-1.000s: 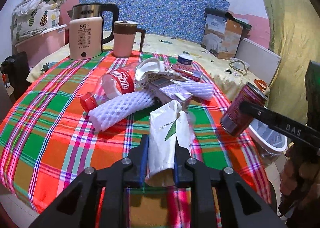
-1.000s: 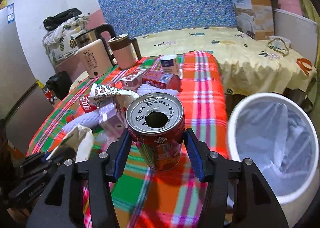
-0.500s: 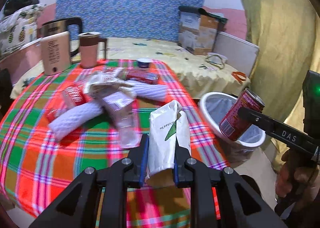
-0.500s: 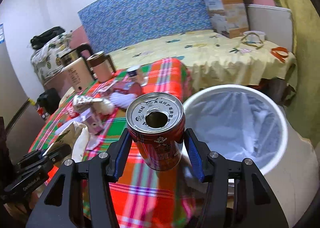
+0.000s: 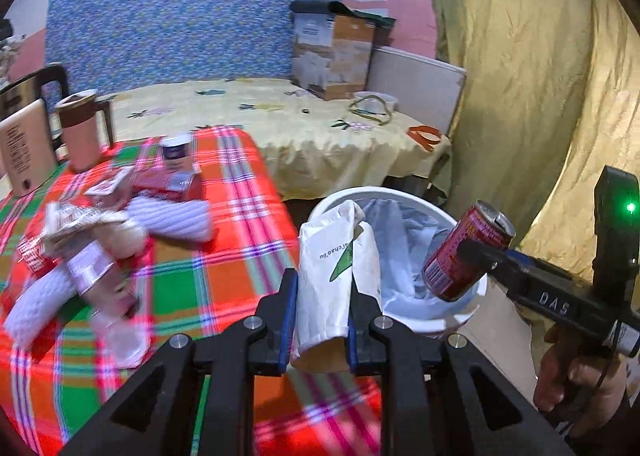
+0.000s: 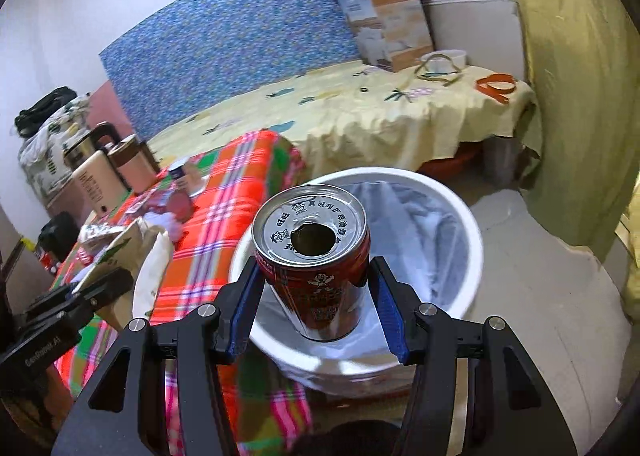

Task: Collect trash
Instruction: 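Carry the bag and can over the white bin and open both tools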

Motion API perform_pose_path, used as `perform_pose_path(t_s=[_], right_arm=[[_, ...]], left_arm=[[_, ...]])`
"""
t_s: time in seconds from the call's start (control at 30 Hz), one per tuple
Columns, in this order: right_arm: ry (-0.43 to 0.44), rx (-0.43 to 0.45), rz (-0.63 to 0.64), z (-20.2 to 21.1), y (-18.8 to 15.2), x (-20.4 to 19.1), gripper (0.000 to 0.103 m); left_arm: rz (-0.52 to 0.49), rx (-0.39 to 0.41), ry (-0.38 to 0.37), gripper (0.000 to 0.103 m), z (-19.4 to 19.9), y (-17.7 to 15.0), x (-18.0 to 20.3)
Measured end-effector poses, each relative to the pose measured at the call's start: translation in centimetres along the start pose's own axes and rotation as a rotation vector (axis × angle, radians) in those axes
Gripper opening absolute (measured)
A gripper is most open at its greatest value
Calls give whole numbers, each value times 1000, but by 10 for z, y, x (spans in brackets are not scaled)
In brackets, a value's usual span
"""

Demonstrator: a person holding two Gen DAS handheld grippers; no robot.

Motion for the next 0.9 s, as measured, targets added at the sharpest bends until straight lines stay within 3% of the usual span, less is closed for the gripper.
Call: perform_pose_path(t_s=[0.33,0.8,0.87,0.9], right_arm=[[-53,-38,-26,-12,-9,27,56],[-60,-113,-21,-20,-19,38,56],[-61,-113,-24,-20,-20,39,56],[-64,-113,-28,-20,-19,40,56]], left_arm=[[-50,-46,-64,21,-43,11,34],[-74,-138,-101,22,-86,5,50],[-81,-139,-99,25,-88,5,51],[-81,-139,-98,32,-88,5,52]])
Point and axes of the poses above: each gripper's, at about its wrist camera, not at the fingertips, and z roughly against the way its jaws point, x to its right, y to its top, the point moved 6 cm from there along -z, roughly the way its jaws point, and after that the axes turned 2 degrees about z, right-handed, at the moved point
